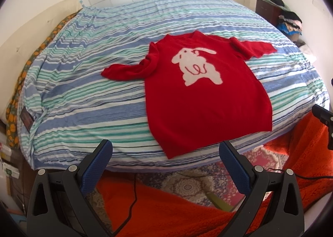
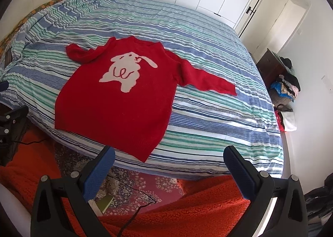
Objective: Fold small clothes
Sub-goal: 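Reach the right tool to a sweater sleeve cuff and close on it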
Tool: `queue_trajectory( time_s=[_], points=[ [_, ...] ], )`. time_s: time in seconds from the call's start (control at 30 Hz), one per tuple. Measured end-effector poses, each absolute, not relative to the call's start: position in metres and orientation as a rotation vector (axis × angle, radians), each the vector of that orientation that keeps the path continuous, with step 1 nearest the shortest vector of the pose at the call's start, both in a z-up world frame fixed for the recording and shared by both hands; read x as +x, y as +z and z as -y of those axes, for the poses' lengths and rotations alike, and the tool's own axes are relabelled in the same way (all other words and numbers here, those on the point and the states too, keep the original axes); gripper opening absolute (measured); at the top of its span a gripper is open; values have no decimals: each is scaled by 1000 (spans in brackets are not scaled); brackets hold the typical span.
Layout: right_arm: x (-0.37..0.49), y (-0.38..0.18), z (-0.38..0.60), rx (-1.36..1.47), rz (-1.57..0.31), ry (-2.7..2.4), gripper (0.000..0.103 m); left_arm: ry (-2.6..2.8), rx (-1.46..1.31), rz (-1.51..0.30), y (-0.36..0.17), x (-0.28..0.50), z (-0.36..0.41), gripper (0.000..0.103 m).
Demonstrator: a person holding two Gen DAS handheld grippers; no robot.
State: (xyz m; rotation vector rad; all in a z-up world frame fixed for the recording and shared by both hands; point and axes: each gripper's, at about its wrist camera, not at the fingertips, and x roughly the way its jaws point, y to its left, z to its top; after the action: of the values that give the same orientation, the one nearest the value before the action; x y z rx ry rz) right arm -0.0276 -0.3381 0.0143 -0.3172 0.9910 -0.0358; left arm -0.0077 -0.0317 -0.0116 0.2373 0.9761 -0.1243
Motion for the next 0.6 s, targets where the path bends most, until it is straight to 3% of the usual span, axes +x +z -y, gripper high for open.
queue_trajectory(
  time_s=[0.6],
  points=[
    [-26, 8, 343, -296, -1025, -45, 103, -125, 234, -981, -13, -8, 32, 102]
  ],
)
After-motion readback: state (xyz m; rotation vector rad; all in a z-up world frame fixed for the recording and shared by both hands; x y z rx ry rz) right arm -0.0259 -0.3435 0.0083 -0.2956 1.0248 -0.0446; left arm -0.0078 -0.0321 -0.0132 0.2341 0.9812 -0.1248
